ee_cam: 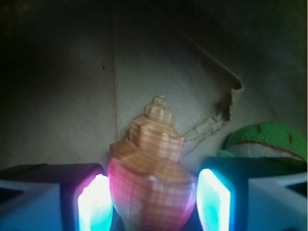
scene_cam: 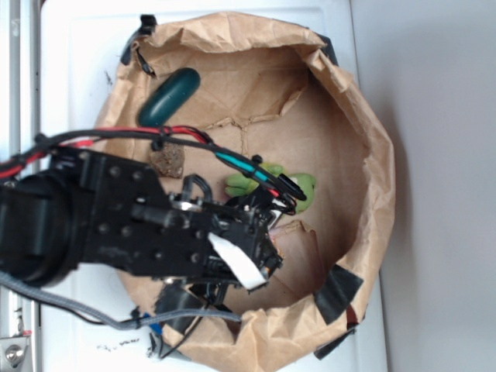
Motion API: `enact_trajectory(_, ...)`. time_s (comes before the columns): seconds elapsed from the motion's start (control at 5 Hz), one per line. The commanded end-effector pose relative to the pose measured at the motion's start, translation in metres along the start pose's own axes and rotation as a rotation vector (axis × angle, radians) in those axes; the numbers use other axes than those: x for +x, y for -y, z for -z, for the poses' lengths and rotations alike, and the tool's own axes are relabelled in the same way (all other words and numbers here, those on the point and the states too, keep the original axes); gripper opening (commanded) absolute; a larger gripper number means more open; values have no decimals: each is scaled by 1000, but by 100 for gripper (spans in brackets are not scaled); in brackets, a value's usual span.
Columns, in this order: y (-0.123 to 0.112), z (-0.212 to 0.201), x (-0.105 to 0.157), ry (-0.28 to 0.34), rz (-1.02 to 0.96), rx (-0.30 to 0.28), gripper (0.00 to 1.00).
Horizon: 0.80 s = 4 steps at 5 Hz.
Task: Grab the shell.
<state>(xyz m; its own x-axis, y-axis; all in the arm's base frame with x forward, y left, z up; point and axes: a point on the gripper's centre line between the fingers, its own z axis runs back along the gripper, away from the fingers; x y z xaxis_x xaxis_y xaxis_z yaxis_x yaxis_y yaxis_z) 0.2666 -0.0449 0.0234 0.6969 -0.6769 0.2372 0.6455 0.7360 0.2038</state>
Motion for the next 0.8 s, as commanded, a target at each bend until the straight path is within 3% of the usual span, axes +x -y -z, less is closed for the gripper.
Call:
enact_trajectory(0.0,-24,-88,2,132,-215,36,0)
enact_trajectory(0.2,-49,-137,-10,189,-328,48,0)
enact_trajectory(0.4,-65,-173,-9,217,-355,15,0)
enact_trajectory(0.6,-67,-167,-11,226,-328,53,0)
